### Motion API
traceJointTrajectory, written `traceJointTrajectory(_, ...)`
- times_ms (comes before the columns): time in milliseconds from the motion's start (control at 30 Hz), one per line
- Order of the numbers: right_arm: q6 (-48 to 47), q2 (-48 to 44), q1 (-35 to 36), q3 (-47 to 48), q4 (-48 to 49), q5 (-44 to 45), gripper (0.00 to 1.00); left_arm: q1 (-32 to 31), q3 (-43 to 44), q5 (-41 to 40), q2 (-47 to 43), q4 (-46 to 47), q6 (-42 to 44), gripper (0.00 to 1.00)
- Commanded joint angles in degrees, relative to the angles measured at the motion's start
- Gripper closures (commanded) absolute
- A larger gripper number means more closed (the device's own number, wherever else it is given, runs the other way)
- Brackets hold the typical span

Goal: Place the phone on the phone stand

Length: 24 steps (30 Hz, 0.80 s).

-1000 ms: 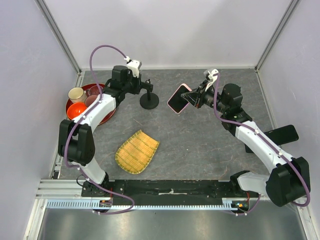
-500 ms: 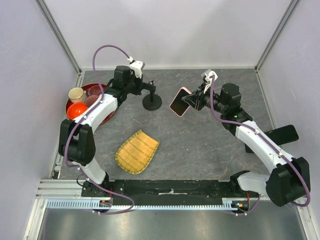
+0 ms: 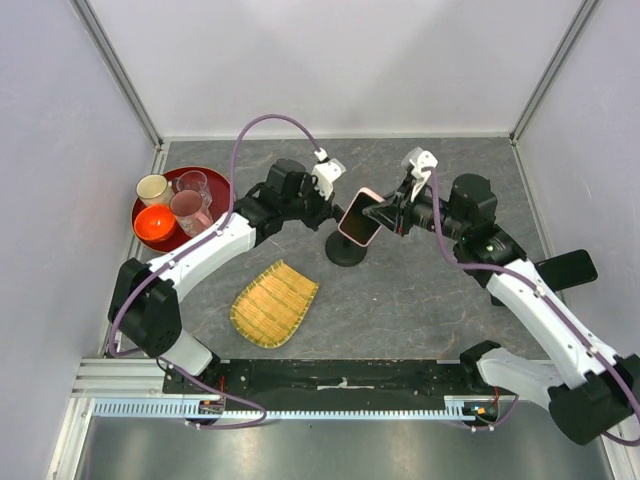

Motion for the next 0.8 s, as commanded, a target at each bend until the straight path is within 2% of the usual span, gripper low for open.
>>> traceJointTrajectory(0,-3.7,-6.6,5.4,0.0,-0.6,-1.5,1.0,-2.2,0.1,9.9,-3.0,2.9,4.9,0.98)
traceJointTrajectory(133,-7.3,-8.2,7.7,-0.6,-5.1,-0.8,1.0,-2.3,-0.1,13.4,-3.1,2.5,6.1,0.98)
traceJointTrajectory(367,-18.3,-4.0,10.9,-2.7,-2.9,-5.8,1.0,-2.3,-1.0,19.3,-3.2,0.7,9.8,0.98)
traceJointTrajectory(667,-22.0,2.1,12.8,-5.6,12.6,-14.1,1.0,-2.3,-1.2,22.6,-4.0,-0.8,11.7,0.98)
traceJointTrajectory(767,-23.2,4.6,12.7,-4.4,14.1,-15.2,1.0,-2.3,-1.2,23.0,-4.0,-1.2,12.3,0.98)
